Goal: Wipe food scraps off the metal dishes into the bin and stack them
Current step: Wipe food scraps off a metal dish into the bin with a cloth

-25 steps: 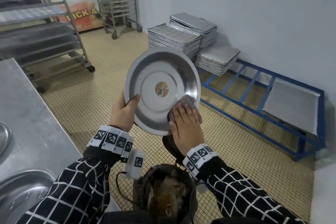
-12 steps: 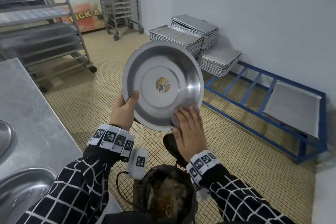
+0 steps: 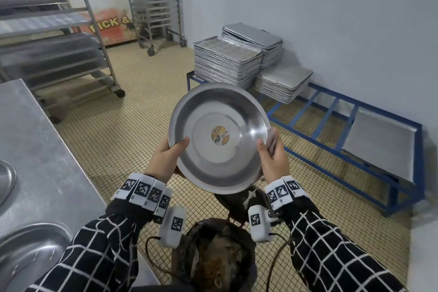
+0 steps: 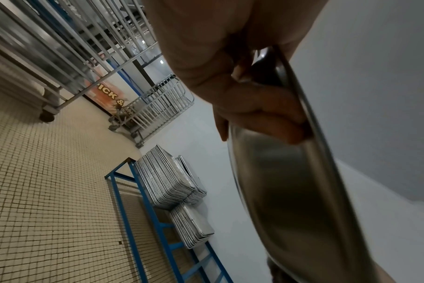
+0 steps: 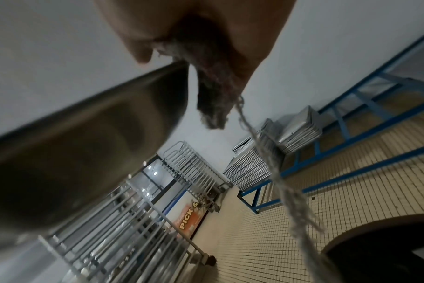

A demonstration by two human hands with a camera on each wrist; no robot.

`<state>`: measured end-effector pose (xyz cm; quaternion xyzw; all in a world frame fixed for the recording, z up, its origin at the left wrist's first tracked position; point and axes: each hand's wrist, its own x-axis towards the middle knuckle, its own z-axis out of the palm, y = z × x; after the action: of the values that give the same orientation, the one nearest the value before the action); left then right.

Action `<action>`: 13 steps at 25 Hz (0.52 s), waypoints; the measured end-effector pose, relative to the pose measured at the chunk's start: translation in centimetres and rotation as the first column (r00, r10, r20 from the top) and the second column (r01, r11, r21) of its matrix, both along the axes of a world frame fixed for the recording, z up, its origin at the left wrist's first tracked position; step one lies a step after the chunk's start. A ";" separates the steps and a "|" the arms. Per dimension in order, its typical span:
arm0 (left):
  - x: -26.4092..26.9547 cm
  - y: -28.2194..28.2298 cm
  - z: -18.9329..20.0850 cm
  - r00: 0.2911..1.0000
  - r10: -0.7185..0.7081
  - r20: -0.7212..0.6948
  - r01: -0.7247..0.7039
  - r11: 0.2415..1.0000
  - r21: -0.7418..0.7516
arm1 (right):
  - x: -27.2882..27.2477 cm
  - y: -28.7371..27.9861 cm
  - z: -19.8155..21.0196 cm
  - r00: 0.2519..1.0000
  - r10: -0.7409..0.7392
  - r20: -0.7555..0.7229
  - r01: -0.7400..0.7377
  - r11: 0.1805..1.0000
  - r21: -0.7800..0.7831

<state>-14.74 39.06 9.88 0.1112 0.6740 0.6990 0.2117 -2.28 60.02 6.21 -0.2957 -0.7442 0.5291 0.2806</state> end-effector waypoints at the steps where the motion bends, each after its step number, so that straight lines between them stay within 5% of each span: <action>1: -0.2 -0.2 -0.1 1.000 -0.017 -0.008 0.017 0.999 -0.028 | 0.0 0.5 0.0 1.000 -0.026 0.018 0.026 1.000 -0.009; 9: 1.0 0.1 -0.2 0.938 0.003 -0.346 -0.012 1.000 -0.023 | -1.2 -2.1 1.2 0.979 -0.182 -0.093 0.166 0.973 -0.161; 13: 2.3 0.7 0.1 0.958 0.026 -0.287 -0.017 0.999 0.031 | -2.4 -4.1 1.9 0.967 -0.169 -0.192 0.128 0.970 -0.207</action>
<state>-12.48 39.72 9.97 0.2070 0.6889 0.6870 0.1025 -4.64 55.91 8.08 -0.3196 -0.6315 0.6042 0.3660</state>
